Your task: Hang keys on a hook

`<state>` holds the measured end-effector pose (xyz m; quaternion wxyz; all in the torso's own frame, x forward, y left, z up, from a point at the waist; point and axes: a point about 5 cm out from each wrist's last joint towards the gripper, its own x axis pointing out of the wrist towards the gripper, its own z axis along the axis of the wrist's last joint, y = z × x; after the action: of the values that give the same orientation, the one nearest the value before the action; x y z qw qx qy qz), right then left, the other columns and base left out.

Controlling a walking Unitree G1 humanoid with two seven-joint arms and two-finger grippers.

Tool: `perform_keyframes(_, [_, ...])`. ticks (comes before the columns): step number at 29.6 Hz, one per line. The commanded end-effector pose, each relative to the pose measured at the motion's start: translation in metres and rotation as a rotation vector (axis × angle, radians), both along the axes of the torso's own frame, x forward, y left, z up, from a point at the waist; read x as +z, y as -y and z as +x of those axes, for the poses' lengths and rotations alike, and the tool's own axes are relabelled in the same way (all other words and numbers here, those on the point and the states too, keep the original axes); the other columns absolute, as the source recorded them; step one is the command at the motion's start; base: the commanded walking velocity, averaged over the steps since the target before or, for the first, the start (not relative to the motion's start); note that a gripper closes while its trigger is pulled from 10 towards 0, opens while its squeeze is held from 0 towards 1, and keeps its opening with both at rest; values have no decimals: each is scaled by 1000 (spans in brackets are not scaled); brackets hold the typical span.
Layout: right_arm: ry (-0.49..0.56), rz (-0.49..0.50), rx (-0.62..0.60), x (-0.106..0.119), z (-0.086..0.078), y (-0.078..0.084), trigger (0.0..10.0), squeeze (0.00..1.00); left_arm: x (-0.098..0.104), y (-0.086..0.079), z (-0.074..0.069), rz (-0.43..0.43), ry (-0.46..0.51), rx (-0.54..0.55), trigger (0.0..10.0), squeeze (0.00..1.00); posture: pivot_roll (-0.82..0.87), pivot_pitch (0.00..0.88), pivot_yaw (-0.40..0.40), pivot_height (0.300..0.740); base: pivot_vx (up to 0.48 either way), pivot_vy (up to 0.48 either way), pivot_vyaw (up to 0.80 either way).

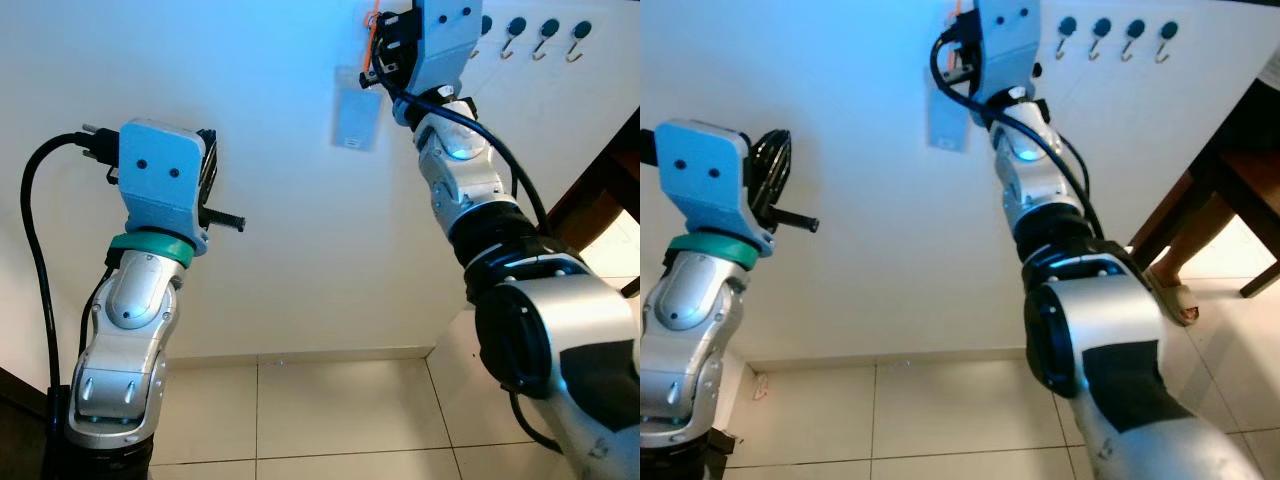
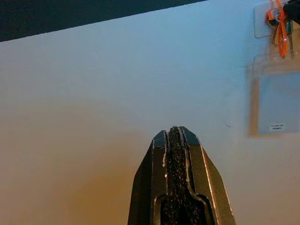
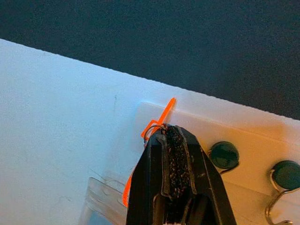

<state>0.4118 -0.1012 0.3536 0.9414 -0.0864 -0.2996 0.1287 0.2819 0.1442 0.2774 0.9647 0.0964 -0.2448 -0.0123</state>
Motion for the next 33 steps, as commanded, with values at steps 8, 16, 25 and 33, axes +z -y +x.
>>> perform_keyframes(8, [81,20,76,5,-7,4,10000,0,-3,-2,-1,-4,-8,16,10000,0,39,33,36,740,0,0,0])
perform_keyframes(16, [89,-8,100,-2,-8,4,10000,0,-3,0,0,-7,-6,8,10000,0,30,21,35,740,0,0,0])
perform_keyframes(25, [70,20,164,-41,-18,2,10000,0,-7,-1,0,-3,-15,9,10000,0,16,7,41,740,0,0,0])
perform_keyframes(33, [94,50,141,-65,-38,12,10000,0,-12,-3,-6,-19,-18,-14,10000,0,-14,0,41,740,0,0,0])
